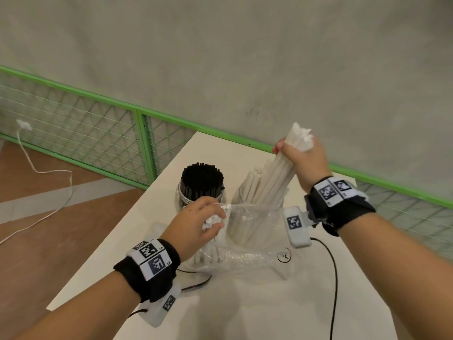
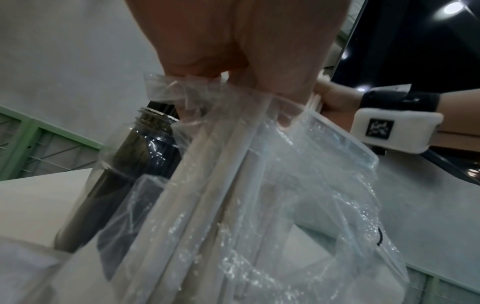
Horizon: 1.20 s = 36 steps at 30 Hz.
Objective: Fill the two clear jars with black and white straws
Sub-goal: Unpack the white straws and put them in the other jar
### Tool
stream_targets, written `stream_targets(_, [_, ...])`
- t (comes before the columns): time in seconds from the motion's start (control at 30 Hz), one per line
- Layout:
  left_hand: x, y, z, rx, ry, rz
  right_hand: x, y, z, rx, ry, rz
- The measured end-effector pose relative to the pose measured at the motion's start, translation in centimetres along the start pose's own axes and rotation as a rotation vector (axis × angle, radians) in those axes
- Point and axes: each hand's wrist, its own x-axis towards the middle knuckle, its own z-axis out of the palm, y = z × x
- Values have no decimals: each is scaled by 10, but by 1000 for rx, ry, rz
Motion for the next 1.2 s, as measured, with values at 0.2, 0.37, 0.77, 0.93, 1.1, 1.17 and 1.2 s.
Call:
stream_targets(0.2, [2, 1, 0, -18, -2, -13, -12, 61, 5, -355, -10, 280])
stream_targets(0.37, [3, 3, 0, -24, -7, -20, -12, 69, -1, -339, 56, 341])
stream_targets(0.77, [7, 2, 0, -70, -22, -52, -18, 64, 11, -466, 103, 45])
stream_targets(0.93, [8, 1, 0, -7, -10, -53, 8, 45, 17, -656, -139, -149])
stream_targets(1.1, [15, 4, -4, 178, 68, -28, 17, 36, 31, -975, -409, -50])
stream_targets(1.17, [16, 3, -5, 196, 70, -37, 14, 42, 32, -947, -368, -107])
stream_targets(1.2, [17, 2, -5, 188, 67, -39, 11, 44, 32, -930, -352, -151])
